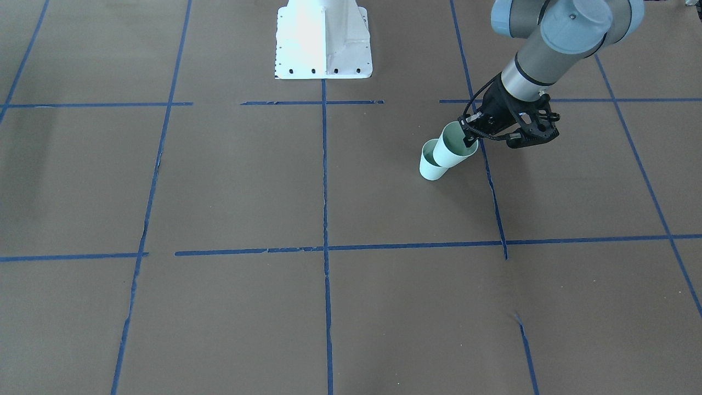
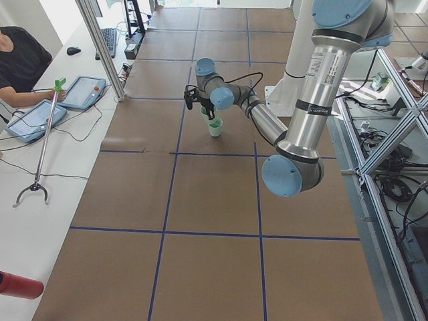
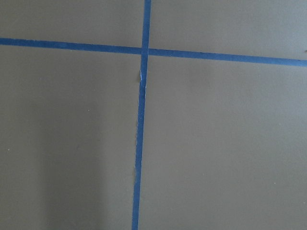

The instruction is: Stack cups

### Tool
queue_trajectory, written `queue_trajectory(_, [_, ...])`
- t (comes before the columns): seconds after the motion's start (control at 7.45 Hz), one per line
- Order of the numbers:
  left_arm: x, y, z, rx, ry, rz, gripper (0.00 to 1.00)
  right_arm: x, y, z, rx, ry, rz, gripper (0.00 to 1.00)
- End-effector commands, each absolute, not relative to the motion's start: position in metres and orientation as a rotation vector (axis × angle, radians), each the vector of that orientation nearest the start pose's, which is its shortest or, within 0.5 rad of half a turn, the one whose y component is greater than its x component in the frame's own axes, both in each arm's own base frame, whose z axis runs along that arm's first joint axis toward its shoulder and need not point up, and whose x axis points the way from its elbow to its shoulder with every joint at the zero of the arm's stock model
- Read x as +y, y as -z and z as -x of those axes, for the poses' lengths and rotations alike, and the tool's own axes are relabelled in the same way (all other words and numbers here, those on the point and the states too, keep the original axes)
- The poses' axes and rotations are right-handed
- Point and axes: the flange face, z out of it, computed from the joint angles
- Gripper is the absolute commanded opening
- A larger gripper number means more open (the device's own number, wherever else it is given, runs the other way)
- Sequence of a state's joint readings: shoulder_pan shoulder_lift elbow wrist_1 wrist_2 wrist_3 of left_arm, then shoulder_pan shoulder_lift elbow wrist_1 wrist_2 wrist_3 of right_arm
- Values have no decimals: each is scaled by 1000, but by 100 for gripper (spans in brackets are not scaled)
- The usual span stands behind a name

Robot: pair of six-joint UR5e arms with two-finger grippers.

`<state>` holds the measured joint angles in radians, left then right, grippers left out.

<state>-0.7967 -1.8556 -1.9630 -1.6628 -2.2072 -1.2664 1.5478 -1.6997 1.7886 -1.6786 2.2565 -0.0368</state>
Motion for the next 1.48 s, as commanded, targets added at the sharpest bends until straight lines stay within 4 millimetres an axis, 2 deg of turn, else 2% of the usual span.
queue_trajectory(0.0, [-441,-315,-341,943,197,136,0,-436,-627,-60,-686,52,11,100])
queue_trajectory(0.13, [-436,-316,-348,939,184,144,0,-436,-628,-60,-686,51,14,100])
queue_trajectory(0.4, [-435,-320,-347,934,185,146,0,-436,-628,-60,-686,51,14,100])
queue_trajectory(0.54, [-435,-321,-347,934,176,144,99,-436,-628,-60,-686,51,13,100])
queue_trajectory(0.8, [-435,-319,-346,938,176,141,100,-436,-628,-60,-686,51,13,100])
queue_trajectory(1.07, [-435,-310,-333,957,181,121,100,-436,-628,-60,-686,51,13,100])
queue_trajectory(1.21, [-443,-307,-322,964,176,93,100,-436,-628,-60,-686,51,13,100])
queue_trajectory(1.34, [-469,-314,-288,955,125,6,100,-436,-628,-60,-686,51,13,100])
